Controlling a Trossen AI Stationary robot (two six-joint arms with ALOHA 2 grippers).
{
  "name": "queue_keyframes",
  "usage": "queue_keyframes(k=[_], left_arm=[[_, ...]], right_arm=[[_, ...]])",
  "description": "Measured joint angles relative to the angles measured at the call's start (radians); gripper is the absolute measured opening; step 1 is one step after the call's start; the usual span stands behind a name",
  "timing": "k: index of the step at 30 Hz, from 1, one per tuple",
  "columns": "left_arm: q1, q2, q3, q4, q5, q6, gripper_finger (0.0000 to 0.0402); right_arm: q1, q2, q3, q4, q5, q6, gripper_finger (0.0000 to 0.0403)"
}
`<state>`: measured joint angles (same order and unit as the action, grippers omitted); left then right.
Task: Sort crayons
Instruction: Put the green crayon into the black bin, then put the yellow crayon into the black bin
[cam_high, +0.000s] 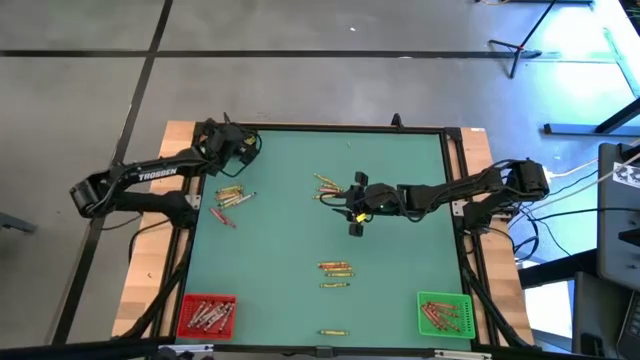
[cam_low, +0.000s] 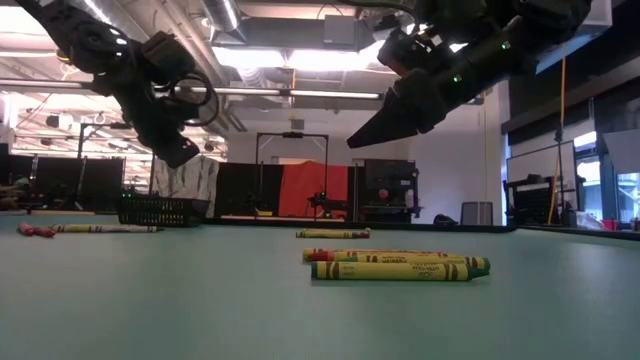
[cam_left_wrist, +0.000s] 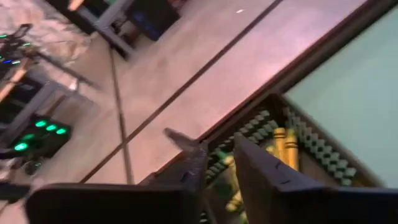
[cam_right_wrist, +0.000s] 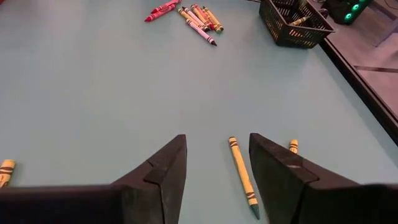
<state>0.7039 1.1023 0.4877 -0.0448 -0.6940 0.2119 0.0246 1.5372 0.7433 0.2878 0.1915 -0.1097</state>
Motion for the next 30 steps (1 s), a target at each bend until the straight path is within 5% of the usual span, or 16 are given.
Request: queue_keyframes(k=[6, 13, 19, 30], left_arm=[[-0.038, -0.001, 0.0, 0.012, 0.188, -0.051, 0.011], [-0.121, -0.001, 0.0, 0.079, 0.573, -0.128, 0.0112], [-0.216, -0.001, -0.059, 0.226, 0.776, -0.181, 0.0112], [-0.423, 0.024, -0.198, 0.589, 0.785, -0.237, 0.0111]], right_arm=[[0.0, 0.0, 0.0, 0.001, 0.0, 0.0, 0.017], [0.0, 0.026, 0.0, 0.03, 0.014, 0.0, 0.017], [-0.021, 0.053, 0.0, 0.081, 0.092, 0.008, 0.017], [-0.191, 0.054, 0.0, 0.048, -0.013, 0.155, 0.017]])
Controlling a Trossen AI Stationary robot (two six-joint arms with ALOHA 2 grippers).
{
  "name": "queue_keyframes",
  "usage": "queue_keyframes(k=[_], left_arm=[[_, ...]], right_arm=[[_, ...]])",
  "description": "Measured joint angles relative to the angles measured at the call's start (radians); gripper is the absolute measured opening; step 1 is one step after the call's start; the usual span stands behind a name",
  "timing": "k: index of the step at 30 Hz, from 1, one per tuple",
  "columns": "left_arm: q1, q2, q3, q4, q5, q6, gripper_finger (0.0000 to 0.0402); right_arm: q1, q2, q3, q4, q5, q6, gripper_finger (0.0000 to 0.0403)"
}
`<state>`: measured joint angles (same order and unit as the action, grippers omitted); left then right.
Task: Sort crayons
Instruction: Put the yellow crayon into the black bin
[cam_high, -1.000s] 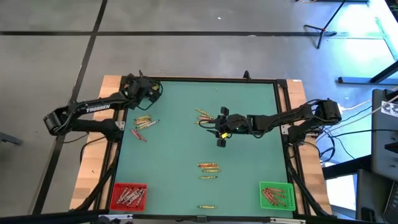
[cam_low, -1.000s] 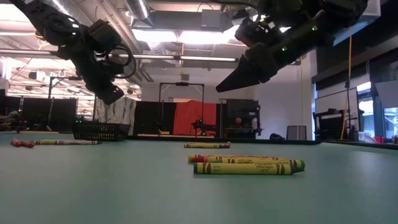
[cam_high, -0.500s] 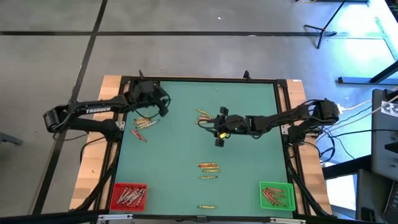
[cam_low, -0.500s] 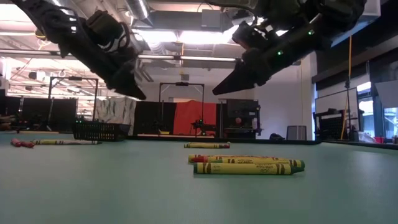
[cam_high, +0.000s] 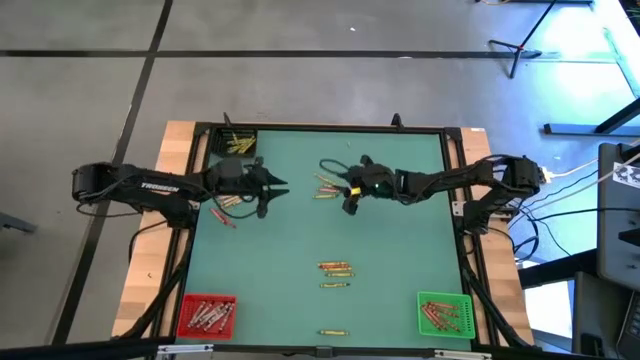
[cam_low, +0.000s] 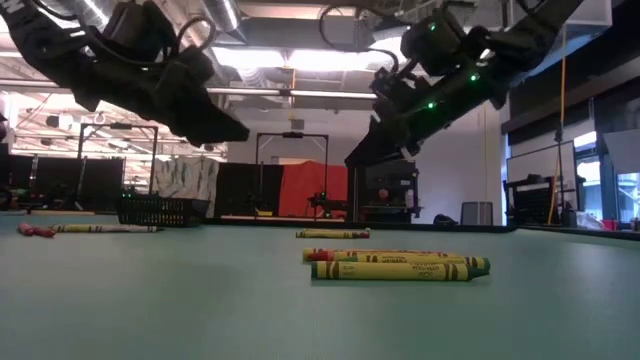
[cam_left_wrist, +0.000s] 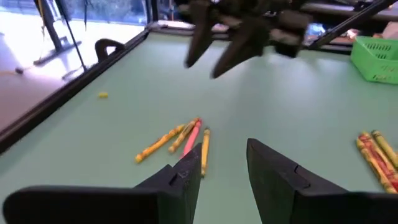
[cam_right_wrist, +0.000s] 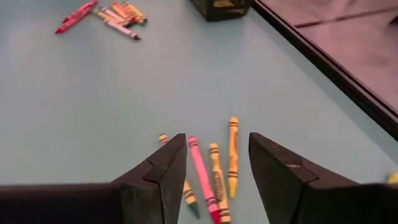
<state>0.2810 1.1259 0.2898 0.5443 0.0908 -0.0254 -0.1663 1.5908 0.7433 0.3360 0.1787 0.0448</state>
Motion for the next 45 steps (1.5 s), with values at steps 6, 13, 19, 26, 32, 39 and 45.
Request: queue_keyframes(k=[6, 13, 19, 26, 32, 39, 45], left_arm=[[-0.067, 0.076, -0.003, 0.076, -0.09, 0.001, 0.0111], [-0.095, 0.156, -0.003, 0.129, -0.109, 0.001, 0.0111], [-0.095, 0.185, -0.003, 0.177, -0.109, 0.002, 0.0111], [-0.095, 0.189, -0.003, 0.177, -0.109, 0.008, 0.0111], [-0.094, 0.189, -0.003, 0.177, -0.131, 0.008, 0.0111], [-0.094, 0.189, -0.003, 0.177, -0.132, 0.009, 0.0111], [-0.094, 0.189, -0.003, 0.176, -0.134, 0.01, 0.0111]], right_arm=[[-0.07, 0.067, 0.008, 0.012, -0.059, 0.02, 0.017], [-0.112, 0.187, 0.048, 0.012, -0.082, 0.055, 0.017], [-0.118, 0.282, 0.108, 0.008, -0.112, 0.052, 0.017], [-0.118, 0.322, 0.143, -0.028, -0.083, 0.036, 0.017], [-0.118, 0.322, 0.143, -0.024, -0.081, 0.034, 0.017], [-0.129, 0.322, 0.142, 0.01, -0.063, 0.028, 0.017], [-0.15, 0.322, 0.142, -0.009, -0.114, 0.026, 0.017]])
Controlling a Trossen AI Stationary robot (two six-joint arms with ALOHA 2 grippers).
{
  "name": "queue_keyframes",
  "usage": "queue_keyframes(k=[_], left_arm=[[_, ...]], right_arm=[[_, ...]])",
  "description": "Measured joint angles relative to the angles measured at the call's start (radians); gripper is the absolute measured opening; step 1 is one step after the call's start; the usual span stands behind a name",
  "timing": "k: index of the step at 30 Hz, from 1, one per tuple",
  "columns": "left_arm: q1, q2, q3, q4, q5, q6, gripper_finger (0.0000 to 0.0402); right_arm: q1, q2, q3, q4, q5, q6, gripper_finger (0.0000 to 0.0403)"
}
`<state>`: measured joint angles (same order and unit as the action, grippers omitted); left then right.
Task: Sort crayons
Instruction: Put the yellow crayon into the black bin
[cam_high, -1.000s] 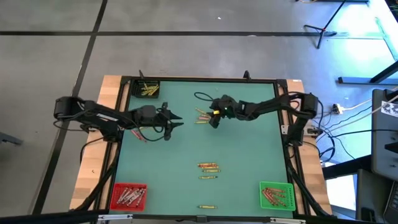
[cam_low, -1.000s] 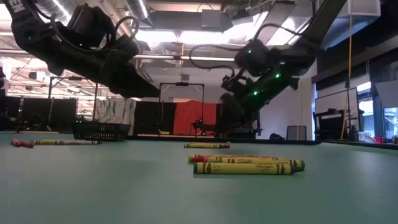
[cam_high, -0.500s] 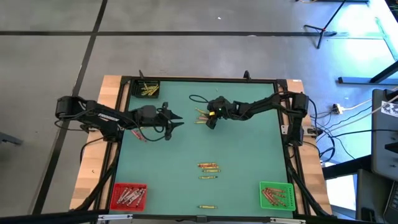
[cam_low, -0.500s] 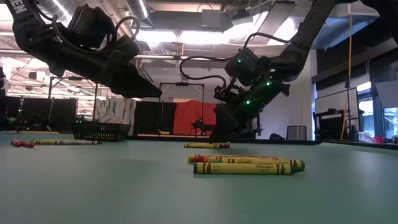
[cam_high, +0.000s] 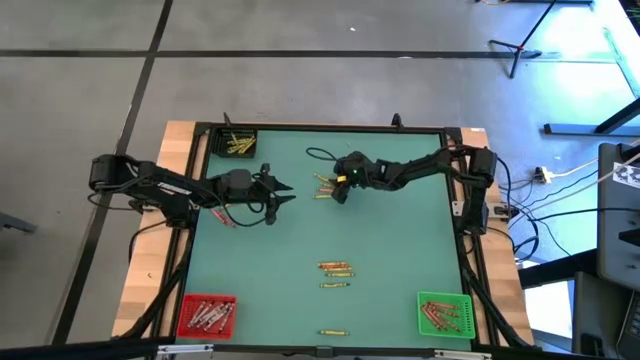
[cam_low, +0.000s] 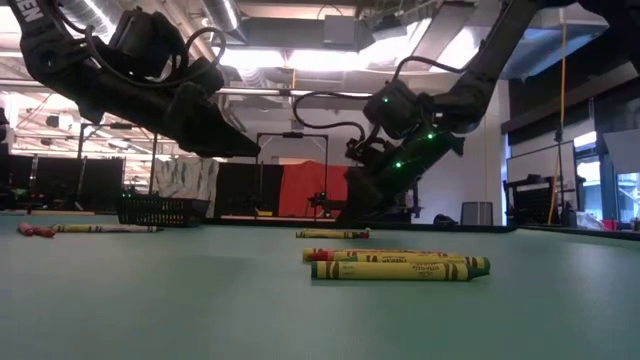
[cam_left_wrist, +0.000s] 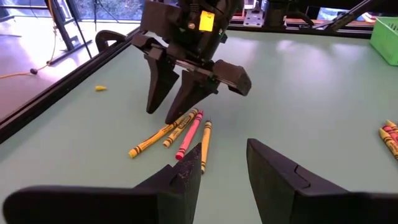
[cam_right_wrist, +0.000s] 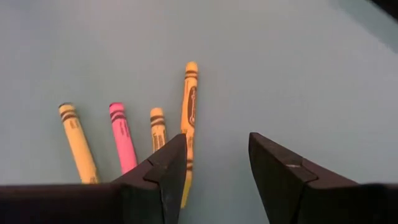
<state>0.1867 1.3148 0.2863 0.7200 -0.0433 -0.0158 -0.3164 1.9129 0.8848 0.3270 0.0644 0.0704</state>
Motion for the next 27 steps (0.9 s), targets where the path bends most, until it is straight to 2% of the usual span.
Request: queue_keyframes(k=[16, 19, 27], left_arm=[[0.0, 0.0, 0.0, 0.0, 0.0, 0.0, 0.0111], [0.0, 0.0, 0.0, 0.002, 0.0, 0.0, 0.0111], [0.0, 0.0, 0.0, 0.006, 0.0, 0.0, 0.0111]], right_arm=[[0.002, 0.052, 0.003, 0.021, 0.004, -0.004, 0.0164], [0.002, 0.053, 0.003, 0.021, -0.01, -0.022, 0.0134], [0.003, 0.053, 0.003, 0.011, -0.035, -0.045, 0.0018]])
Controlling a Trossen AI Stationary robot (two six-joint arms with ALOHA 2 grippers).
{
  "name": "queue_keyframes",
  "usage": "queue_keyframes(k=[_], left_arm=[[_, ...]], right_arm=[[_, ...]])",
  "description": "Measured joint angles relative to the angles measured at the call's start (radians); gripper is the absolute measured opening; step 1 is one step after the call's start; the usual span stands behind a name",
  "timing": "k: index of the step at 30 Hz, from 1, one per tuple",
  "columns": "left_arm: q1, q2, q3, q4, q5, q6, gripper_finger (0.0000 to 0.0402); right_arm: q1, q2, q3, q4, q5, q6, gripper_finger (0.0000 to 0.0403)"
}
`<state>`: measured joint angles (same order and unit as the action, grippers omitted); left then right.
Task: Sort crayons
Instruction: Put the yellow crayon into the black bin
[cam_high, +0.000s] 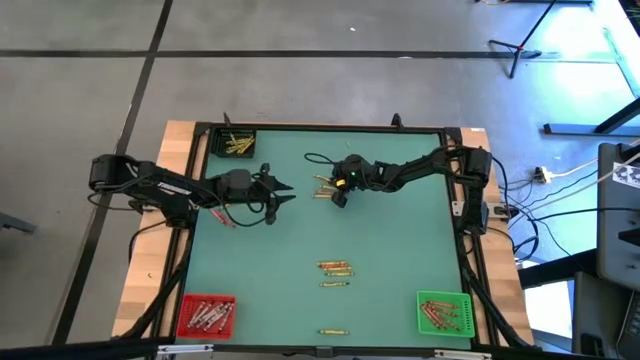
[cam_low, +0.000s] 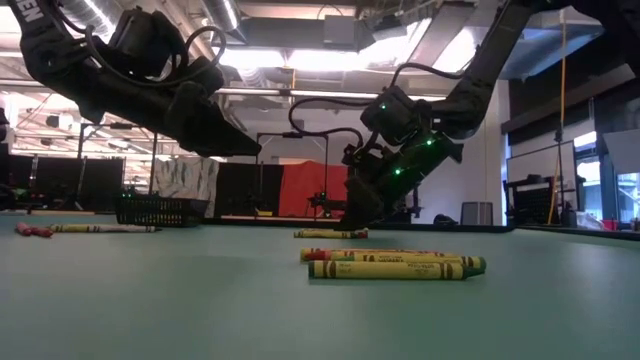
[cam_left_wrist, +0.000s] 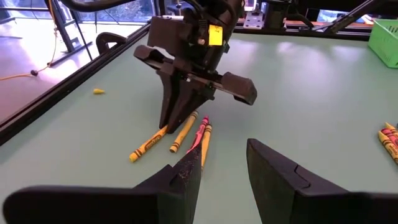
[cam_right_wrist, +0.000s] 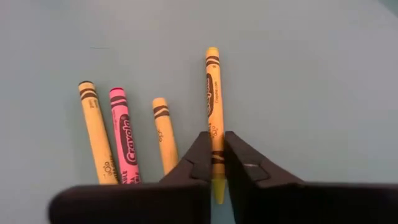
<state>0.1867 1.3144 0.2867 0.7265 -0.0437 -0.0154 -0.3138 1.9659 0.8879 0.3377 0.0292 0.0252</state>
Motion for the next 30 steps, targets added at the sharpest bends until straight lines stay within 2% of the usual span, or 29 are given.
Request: queue_keyframes(k=[12, 21, 25, 30], left_arm=[[0.0, -0.001, 0.0, 0.022, -0.017, -0.001, 0.0112], [0.001, 0.0, 0.0, 0.016, -0.024, 0.026, 0.0164], [0.001, 0.009, 0.0, 0.012, -0.076, 0.049, 0.0168], [0.0, 0.045, 0.0, 0.008, -0.077, 0.131, 0.0167]], right_arm=[[0.008, -0.001, -0.003, 0.02, 0.009, -0.037, 0.0007], [0.065, -0.065, -0.007, 0.019, 0.046, -0.107, 0.0005], [0.096, -0.071, -0.006, 0.065, 0.045, -0.115, 0.0008], [0.146, -0.071, -0.006, 0.092, 0.044, -0.135, 0.0004]])
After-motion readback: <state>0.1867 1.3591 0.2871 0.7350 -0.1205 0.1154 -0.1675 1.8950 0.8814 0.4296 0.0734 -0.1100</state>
